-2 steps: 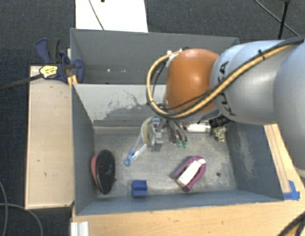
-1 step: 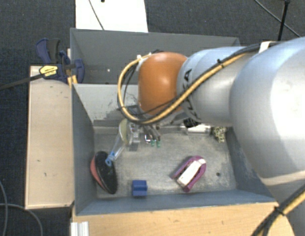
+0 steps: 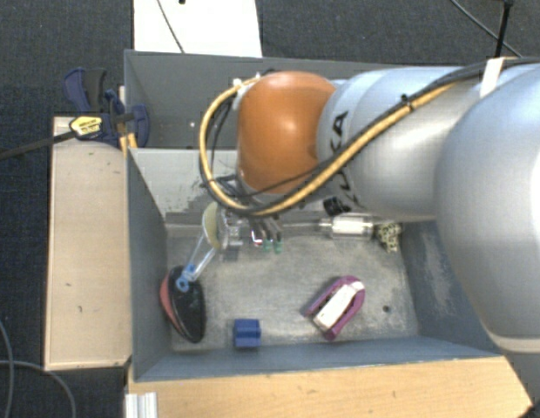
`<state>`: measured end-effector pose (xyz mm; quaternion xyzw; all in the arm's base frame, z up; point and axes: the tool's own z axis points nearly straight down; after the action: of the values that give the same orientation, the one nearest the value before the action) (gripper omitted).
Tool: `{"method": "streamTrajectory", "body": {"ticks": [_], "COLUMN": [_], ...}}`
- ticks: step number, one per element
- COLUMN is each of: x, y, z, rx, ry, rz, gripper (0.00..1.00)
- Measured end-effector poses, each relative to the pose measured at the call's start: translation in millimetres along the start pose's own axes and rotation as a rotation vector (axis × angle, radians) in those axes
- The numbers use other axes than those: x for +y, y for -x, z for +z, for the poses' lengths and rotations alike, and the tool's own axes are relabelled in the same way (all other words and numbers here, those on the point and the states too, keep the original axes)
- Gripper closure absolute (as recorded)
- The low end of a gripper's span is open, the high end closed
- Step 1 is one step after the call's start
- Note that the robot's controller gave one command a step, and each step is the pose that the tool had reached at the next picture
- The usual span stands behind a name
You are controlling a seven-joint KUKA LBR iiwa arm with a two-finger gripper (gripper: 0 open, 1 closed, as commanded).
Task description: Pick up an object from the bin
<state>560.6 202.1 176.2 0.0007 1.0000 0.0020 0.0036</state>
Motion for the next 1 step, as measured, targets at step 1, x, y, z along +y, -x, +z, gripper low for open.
{"method": "streamTrajectory", "body": {"ticks": [1], "x": [44.4], "y": [-6.7], "z": [36.5], "rx": [0.009], "ry": [-0.002], "rz": [-0.035], "gripper": [1.00]}}
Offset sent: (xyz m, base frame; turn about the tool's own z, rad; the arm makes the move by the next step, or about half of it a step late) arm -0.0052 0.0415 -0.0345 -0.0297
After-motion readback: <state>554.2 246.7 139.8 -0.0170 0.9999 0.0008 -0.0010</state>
